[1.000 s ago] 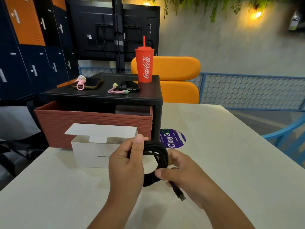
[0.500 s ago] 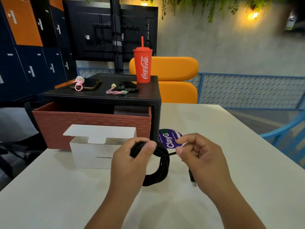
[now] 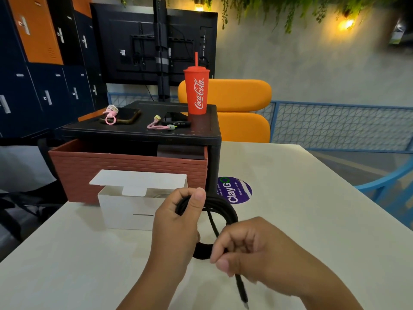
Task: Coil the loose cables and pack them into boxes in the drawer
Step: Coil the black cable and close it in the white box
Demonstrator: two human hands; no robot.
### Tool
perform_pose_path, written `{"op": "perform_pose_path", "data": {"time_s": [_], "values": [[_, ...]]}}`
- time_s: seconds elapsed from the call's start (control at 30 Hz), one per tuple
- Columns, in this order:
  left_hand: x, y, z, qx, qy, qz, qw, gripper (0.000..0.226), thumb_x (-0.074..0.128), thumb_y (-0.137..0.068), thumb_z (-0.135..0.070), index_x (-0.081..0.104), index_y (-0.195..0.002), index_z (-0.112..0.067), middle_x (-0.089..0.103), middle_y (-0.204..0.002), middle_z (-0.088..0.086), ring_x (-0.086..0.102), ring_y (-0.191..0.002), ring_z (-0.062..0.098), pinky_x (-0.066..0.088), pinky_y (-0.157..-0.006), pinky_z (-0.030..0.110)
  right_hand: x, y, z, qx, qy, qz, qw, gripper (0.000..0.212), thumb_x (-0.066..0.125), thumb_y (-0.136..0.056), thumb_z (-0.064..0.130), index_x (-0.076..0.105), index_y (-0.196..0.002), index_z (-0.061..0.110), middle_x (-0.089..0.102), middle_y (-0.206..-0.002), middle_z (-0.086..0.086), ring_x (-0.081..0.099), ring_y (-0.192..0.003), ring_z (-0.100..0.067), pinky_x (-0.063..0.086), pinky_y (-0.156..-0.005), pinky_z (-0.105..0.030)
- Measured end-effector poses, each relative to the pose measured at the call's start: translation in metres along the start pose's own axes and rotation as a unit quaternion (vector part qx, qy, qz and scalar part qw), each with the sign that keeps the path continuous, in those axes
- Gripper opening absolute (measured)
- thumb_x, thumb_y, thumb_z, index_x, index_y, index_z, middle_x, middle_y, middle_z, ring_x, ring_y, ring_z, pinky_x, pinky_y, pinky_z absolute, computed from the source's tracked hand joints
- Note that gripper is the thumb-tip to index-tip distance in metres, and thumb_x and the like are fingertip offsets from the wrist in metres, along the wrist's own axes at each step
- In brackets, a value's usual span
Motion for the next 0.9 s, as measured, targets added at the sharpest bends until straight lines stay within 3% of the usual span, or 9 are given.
{"op": "perform_pose_path", "data": {"time_s": [0.1, 0.27, 0.37, 0.43, 0.5, 0.57, 0.63, 0.73, 0.9], "values": [[-0.002, -0.002, 0.0, -0.012, 0.0, -0.012, 1.0, 0.035, 0.055, -0.061, -0.054, 0.062, -0.07, -0.021, 0.046, -0.041, -0.008, 0.035, -0.037, 0.01, 0.034, -0.037, 0.017, -0.006, 0.001, 0.002, -0.001, 0.015, -0.056, 0.998, 0.02, 0.068, -0.075, 0.011, 0.071, -0.064, 0.028, 0.057, -0.051, 0.009, 0.047, -0.042, 0.001, 0.037, -0.044, -0.011], [-0.002, -0.006, 0.005, -0.095, 0.026, -0.002, 0.995, 0.043, 0.061, -0.055, -0.055, 0.061, -0.068, -0.014, 0.037, -0.042, -0.002, 0.032, -0.037, 0.011, 0.033, -0.049, 0.027, -0.027, 0.003, -0.011, -0.024, 0.159, -0.271, 0.949, 0.029, 0.067, -0.082, 0.01, 0.061, -0.08, 0.038, 0.062, -0.063, 0.012, 0.051, -0.051, -0.006, 0.046, -0.056, -0.024], [-0.002, -0.006, 0.006, -0.129, 0.101, 0.02, 0.986, 0.033, 0.066, -0.059, -0.045, 0.055, -0.061, -0.014, 0.032, -0.043, -0.004, 0.028, -0.037, 0.009, 0.026, -0.05, 0.027, -0.024, -0.003, -0.019, -0.05, 0.183, -0.331, 0.924, 0.022, 0.068, -0.082, 0.014, 0.06, -0.071, 0.031, 0.06, -0.062, 0.017, 0.052, -0.057, -0.006, 0.041, -0.057, -0.016], [-0.001, -0.006, 0.006, -0.14, 0.146, 0.031, 0.979, 0.031, 0.066, -0.061, -0.042, 0.053, -0.063, -0.014, 0.029, -0.045, -0.005, 0.025, -0.038, 0.009, 0.025, -0.047, 0.025, -0.021, -0.007, -0.023, -0.07, 0.161, -0.362, 0.915, 0.008, 0.065, -0.077, 0.027, 0.06, -0.073, 0.031, 0.06, -0.064, 0.018, 0.053, -0.061, -0.006, 0.04, -0.057, -0.014], [0.0, -0.006, 0.006, -0.144, 0.183, 0.031, 0.972, 0.03, 0.065, -0.062, -0.04, 0.052, -0.065, -0.014, 0.026, -0.047, -0.005, 0.023, -0.039, 0.009, 0.026, -0.041, 0.021, -0.017, -0.011, -0.027, -0.087, 0.124, -0.392, 0.907, 0.009, 0.061, -0.07, 0.039, 0.06, -0.078, 0.035, 0.063, -0.076, 0.018, 0.056, -0.068, -0.005, 0.043, -0.06, -0.012], [0.001, -0.006, 0.007, -0.14, 0.196, 0.023, 0.97, 0.03, 0.065, -0.064, -0.041, 0.051, -0.065, -0.014, 0.025, -0.046, -0.006, 0.024, -0.038, 0.008, 0.026, -0.038, 0.019, -0.014, -0.015, -0.032, -0.071, 0.072, -0.403, 0.91, 0.005, 0.067, -0.076, 0.033, 0.063, -0.076, 0.036, 0.064, -0.08, 0.016, 0.058, -0.07, -0.002, 0.044, -0.063, -0.01], [0.002, -0.005, 0.008, -0.131, 0.194, 0.012, 0.972, 0.03, 0.063, -0.066, -0.042, 0.052, -0.067, -0.014, 0.027, -0.044, -0.007, 0.025, -0.037, 0.007, 0.027, -0.041, 0.019, -0.012, -0.019, -0.038, -0.029, 0.01, -0.389, 0.921, 0.02, 0.068, -0.083, 0.016, 0.069, -0.069, 0.03, 0.068, -0.072, 0.013, 0.06, -0.065, -0.001, 0.047, -0.067, -0.012], [0.005, -0.003, 0.011, -0.12, 0.195, -0.006, 0.973, 0.033, 0.062, -0.066, -0.044, 0.055, -0.071, -0.013, 0.029, -0.045, -0.008, 0.026, -0.04, 0.006, 0.031, -0.043, 0.019, -0.01, -0.021, -0.043, 0.007, -0.087, -0.346, 0.934, 0.019, 0.059, -0.088, 0.013, 0.075, -0.08, 0.02, 0.073, -0.081, -0.001, 0.067, -0.083, -0.019, 0.053, -0.083, -0.031], [0.01, 0.001, 0.017, -0.108, 0.181, -0.039, 0.977, 0.04, 0.059, -0.064, -0.051, 0.058, -0.078, -0.014, 0.032, -0.046, -0.006, 0.031, -0.043, 0.008, 0.036, -0.058, 0.028, -0.009, -0.021, -0.041, 0.008, -0.241, -0.274, 0.931, 0.019, 0.056, -0.086, 0.011, 0.071, -0.097, 0.005, 0.072, -0.081, -0.003, 0.065, -0.077, -0.01, 0.052, -0.077, -0.023]]}}
Point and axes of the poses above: each hand's wrist, its own y-axis away from the middle knuckle, its own x-axis out of the palm, z = x × y, the point moved 2 cm from there along -y, towards the middle knuckle
